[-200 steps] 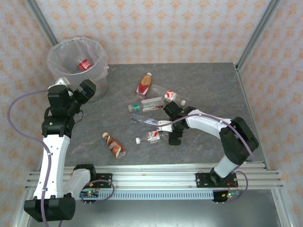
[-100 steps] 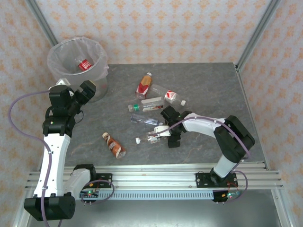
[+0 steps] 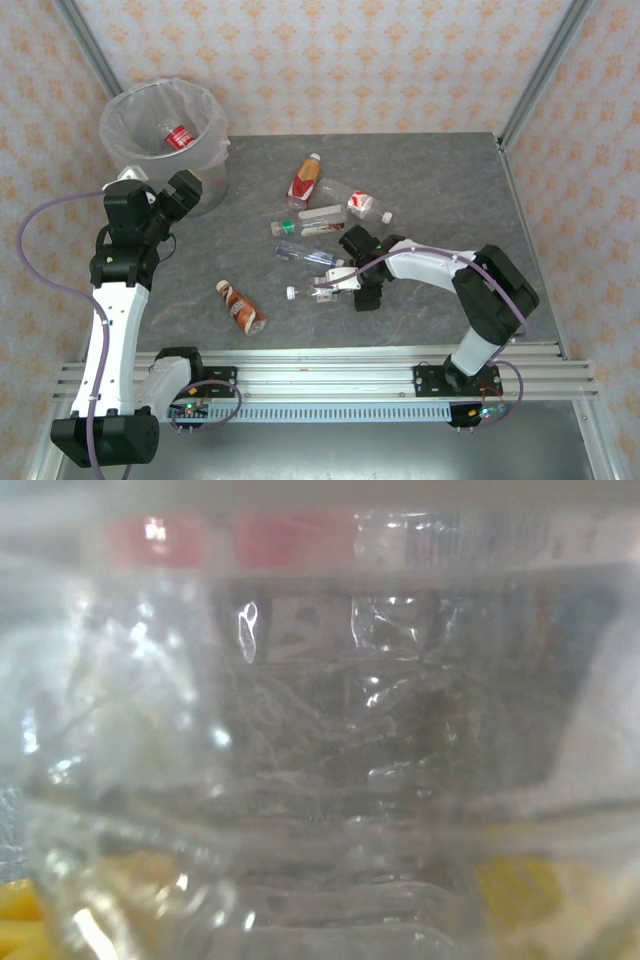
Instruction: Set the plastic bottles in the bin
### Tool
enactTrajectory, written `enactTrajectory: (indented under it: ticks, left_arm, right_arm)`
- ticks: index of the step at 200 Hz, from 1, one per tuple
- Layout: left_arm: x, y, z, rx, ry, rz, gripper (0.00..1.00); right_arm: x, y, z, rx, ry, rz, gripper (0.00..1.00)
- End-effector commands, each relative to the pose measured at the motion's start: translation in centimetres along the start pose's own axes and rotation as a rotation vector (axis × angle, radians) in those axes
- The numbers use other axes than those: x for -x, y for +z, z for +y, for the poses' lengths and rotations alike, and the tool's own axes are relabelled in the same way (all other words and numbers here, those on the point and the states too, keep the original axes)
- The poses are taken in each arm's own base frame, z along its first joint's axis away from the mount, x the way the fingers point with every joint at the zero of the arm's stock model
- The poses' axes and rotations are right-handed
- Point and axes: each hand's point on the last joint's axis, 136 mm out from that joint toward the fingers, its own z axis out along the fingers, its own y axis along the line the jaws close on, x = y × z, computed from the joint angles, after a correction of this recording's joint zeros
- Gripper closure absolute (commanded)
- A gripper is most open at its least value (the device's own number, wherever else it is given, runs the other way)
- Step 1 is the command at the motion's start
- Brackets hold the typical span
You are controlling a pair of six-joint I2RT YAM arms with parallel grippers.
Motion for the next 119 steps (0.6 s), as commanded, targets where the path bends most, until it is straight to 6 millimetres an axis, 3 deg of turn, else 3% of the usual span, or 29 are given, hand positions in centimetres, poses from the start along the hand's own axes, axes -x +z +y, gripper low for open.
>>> enactTrajectory:
  ticks: [1,59,119]
  left_arm:
    - [-0.4,0.1,1.0,0.039,0.003,0.006,0.00]
    - [-0.3,0.0,1.1,0.043,0.004,0.004,0.00]
    - [-0.5,0.0,1.1,0.040,0.006,0.013,0.00]
  right_arm:
    - [0.1,0.4,-0.7,-0.047,0.001,-0.006,0.24]
    - [0.3,-0.4,-0.8,-0.057,-0.010,-0.017,0.40]
    - [1.4,-1.8,-0.9,-0.084,0.025,-0.094,0.42]
